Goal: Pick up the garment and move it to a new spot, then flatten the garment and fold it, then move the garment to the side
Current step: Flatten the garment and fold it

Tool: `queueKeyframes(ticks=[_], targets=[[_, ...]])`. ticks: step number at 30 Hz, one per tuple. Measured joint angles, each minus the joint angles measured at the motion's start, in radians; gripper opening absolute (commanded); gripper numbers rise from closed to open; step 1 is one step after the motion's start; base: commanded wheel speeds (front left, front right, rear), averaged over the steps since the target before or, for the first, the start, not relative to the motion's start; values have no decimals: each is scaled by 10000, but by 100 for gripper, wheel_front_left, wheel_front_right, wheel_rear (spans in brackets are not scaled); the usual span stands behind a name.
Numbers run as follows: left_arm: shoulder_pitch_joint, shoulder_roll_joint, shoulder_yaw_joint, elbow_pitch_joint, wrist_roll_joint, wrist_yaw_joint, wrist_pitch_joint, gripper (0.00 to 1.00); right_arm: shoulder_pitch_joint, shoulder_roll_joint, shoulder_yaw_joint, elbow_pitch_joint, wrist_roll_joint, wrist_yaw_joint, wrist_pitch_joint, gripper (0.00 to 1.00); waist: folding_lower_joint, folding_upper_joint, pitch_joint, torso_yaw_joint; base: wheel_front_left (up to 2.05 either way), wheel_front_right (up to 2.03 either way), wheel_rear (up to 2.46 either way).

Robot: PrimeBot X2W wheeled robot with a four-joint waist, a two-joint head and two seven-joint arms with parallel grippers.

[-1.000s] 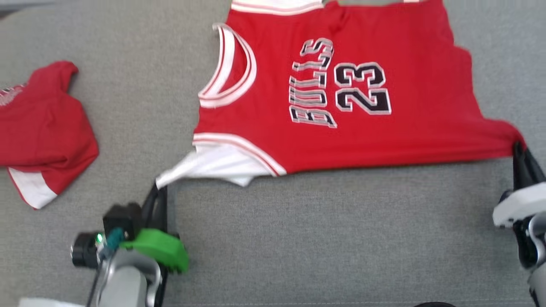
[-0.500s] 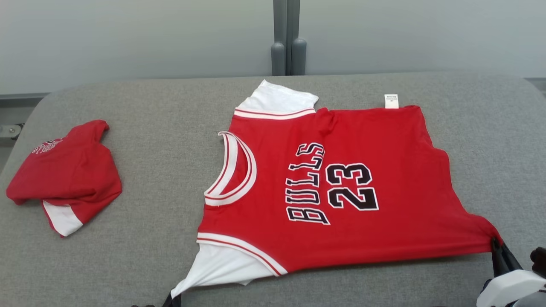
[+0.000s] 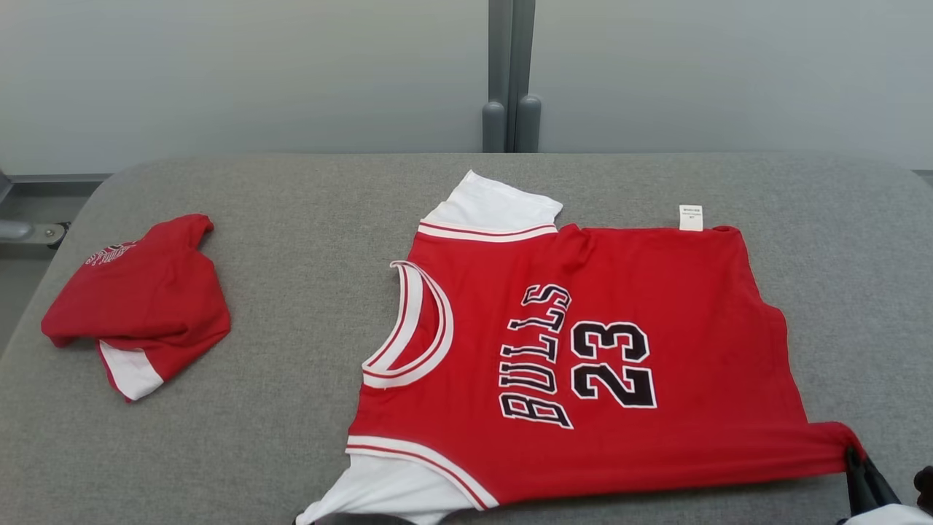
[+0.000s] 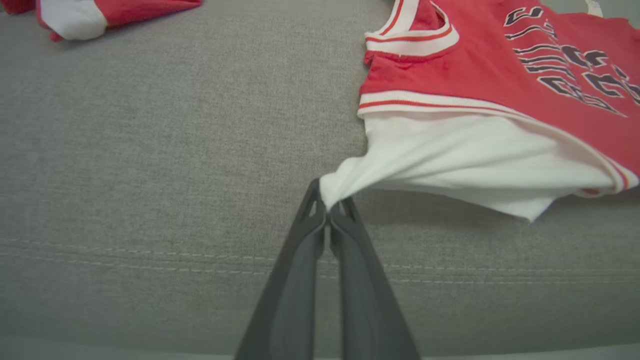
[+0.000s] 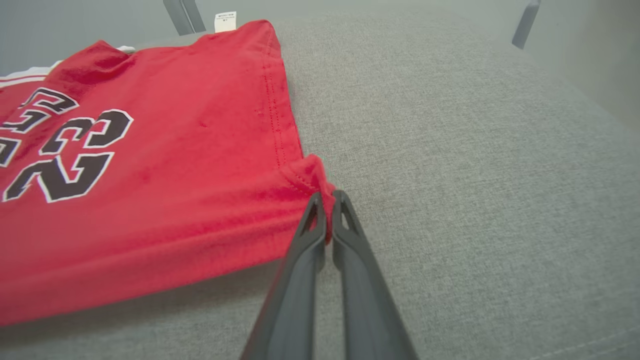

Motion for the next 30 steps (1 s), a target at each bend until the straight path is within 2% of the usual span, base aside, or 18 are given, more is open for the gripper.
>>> queueKeyframes(ticks=[5, 10, 18, 30], targets=[[-380, 19, -180, -1064, 94, -123, 0, 0, -401, 33, -123, -454, 79, -8, 0, 0, 0, 0, 154, 33, 0, 0, 0], [-1352, 29, -616, -1653, 199, -291, 0, 0, -1141, -115, 40, -326, 161, -10, 0, 0, 0, 0, 432, 33, 0, 0, 0], [-3266, 25, -890, -514, 640, -349, 0, 0, -2890, -378, 481, 717, -56, -10, 29, 0, 0, 0, 1231, -46, 0, 0, 0], [-5099, 31, -1244, 802, 619, 121, 0, 0, -4677, -541, 1024, 1894, -207, -12, 58, 0, 1, 0, 2506, -249, 0, 0, 0]])
